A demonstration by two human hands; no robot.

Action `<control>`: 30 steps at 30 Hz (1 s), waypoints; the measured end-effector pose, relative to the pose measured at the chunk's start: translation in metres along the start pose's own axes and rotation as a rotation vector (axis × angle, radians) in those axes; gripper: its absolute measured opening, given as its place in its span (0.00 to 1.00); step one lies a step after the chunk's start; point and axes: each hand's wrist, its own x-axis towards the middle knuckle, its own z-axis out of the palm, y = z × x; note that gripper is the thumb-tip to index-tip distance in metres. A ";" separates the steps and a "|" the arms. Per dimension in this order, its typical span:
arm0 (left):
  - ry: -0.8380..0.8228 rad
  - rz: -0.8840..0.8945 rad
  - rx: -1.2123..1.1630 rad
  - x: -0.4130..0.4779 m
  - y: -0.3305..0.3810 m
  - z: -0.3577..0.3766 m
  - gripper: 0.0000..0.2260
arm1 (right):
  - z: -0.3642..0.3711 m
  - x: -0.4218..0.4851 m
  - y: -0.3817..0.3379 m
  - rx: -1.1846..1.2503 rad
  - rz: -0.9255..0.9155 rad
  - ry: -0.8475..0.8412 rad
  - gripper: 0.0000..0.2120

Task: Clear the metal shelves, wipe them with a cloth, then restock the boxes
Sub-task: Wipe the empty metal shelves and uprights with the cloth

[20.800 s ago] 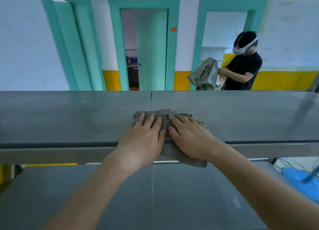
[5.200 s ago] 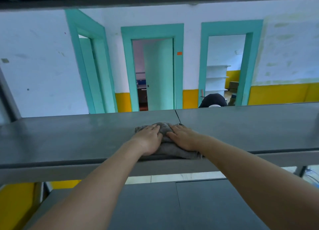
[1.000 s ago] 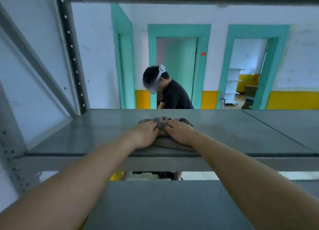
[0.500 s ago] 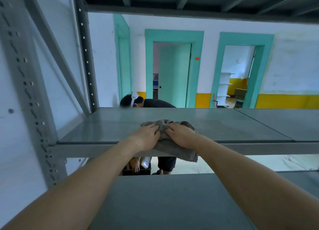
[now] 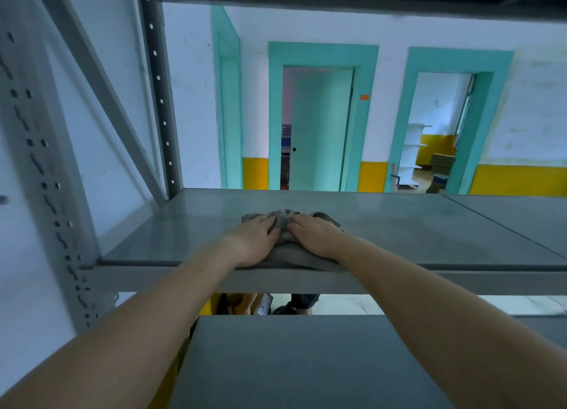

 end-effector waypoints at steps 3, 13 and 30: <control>-0.008 -0.011 -0.022 0.024 -0.012 -0.002 0.26 | -0.002 0.027 0.007 0.015 0.003 0.021 0.31; -0.019 -0.060 0.010 0.160 -0.078 0.002 0.27 | -0.001 0.171 0.052 0.080 -0.018 0.028 0.33; 0.005 -0.050 0.178 0.211 -0.107 0.004 0.26 | 0.000 0.244 0.065 0.063 -0.068 0.067 0.27</control>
